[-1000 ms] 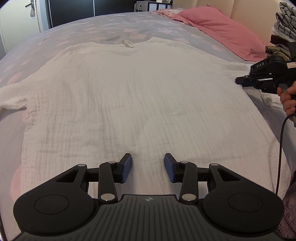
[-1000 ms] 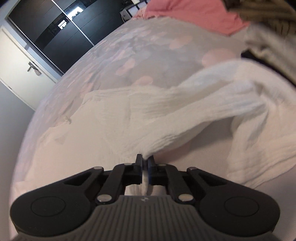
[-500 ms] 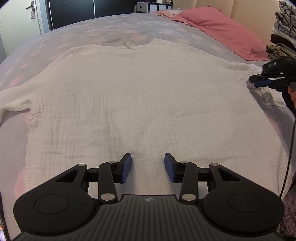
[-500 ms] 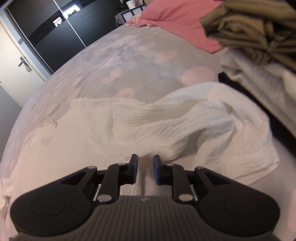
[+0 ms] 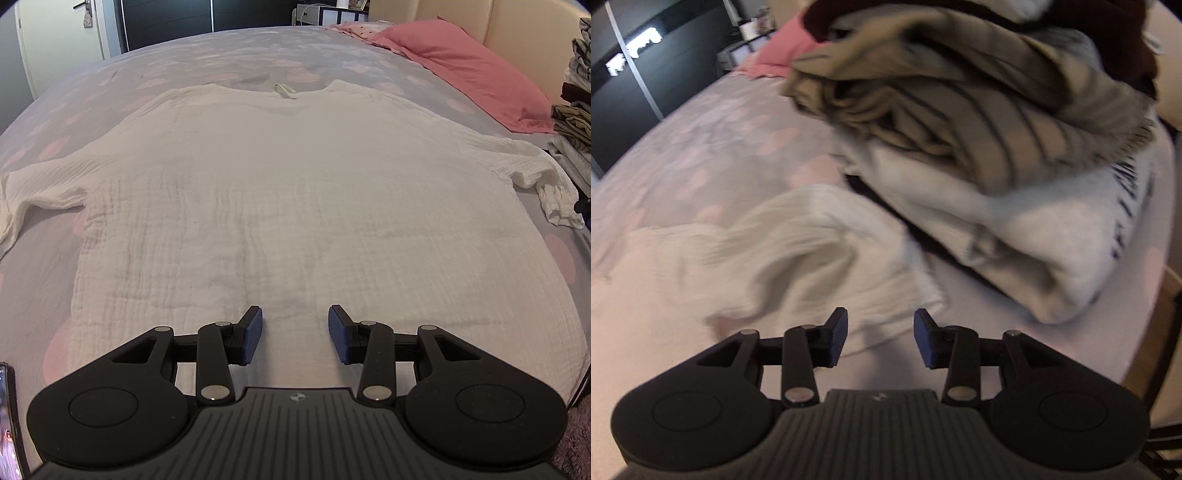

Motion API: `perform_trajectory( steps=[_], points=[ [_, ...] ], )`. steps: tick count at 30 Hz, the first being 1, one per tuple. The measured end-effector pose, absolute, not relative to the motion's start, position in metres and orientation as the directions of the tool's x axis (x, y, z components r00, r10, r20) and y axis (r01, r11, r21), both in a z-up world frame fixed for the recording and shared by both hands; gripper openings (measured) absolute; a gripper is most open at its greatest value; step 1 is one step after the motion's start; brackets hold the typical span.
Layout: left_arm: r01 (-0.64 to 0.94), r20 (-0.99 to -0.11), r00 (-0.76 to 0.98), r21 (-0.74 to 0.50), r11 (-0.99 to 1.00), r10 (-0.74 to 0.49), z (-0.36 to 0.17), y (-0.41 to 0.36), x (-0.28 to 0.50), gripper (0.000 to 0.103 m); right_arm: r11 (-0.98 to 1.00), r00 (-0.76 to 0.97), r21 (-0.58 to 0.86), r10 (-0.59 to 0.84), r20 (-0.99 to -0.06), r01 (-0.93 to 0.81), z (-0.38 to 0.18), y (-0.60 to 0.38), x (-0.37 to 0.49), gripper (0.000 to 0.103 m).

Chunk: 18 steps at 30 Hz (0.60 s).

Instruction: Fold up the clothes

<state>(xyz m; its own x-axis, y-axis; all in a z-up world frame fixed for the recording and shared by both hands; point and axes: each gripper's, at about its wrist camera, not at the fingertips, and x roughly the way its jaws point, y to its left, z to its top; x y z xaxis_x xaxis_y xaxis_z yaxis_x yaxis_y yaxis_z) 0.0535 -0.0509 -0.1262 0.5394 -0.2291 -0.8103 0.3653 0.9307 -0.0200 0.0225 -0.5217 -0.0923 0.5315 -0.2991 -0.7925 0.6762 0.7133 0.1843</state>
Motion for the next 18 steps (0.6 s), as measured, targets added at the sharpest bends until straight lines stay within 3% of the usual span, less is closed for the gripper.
perform_trajectory(
  steps=[2, 6, 7, 8, 11, 18],
  points=[
    [0.373, -0.812, 0.539, -0.010, 0.928, -0.226, -0.128, -0.052, 0.052, 0.037, 0.691, 0.521, 0.172, -0.334, -0.785, 0.702, -0.098, -0.527, 0.021, 0.053],
    [0.383, -0.812, 0.543, 0.013, 0.924, -0.214, -0.129, -0.056, 0.050, 0.038, 0.668, 0.543, 0.220, -0.322, -0.776, 0.710, -0.111, -0.537, 0.024, 0.052],
    [0.384, -0.812, 0.543, 0.014, 0.923, -0.213, -0.129, -0.056, 0.050, 0.038, 0.669, 0.549, 0.231, -0.311, -0.776, 0.706, -0.114, -0.538, 0.026, 0.047],
    [0.382, -0.813, 0.543, 0.015, 0.924, -0.212, -0.129, -0.057, 0.049, 0.038, 0.678, 0.552, 0.226, -0.311, -0.773, 0.699, -0.115, -0.536, 0.027, 0.027],
    [0.382, -0.814, 0.541, 0.013, 0.924, -0.212, -0.129, -0.056, 0.049, 0.038, 0.718, 0.571, 0.190, -0.334, -0.750, 0.670, -0.107, -0.528, 0.030, 0.009],
    [0.371, -0.819, 0.533, -0.001, 0.929, -0.214, -0.128, -0.053, 0.051, 0.038, 0.838, 0.690, 0.150, -0.316, -0.651, 0.525, -0.058, -0.485, 0.036, 0.008]
  ],
)
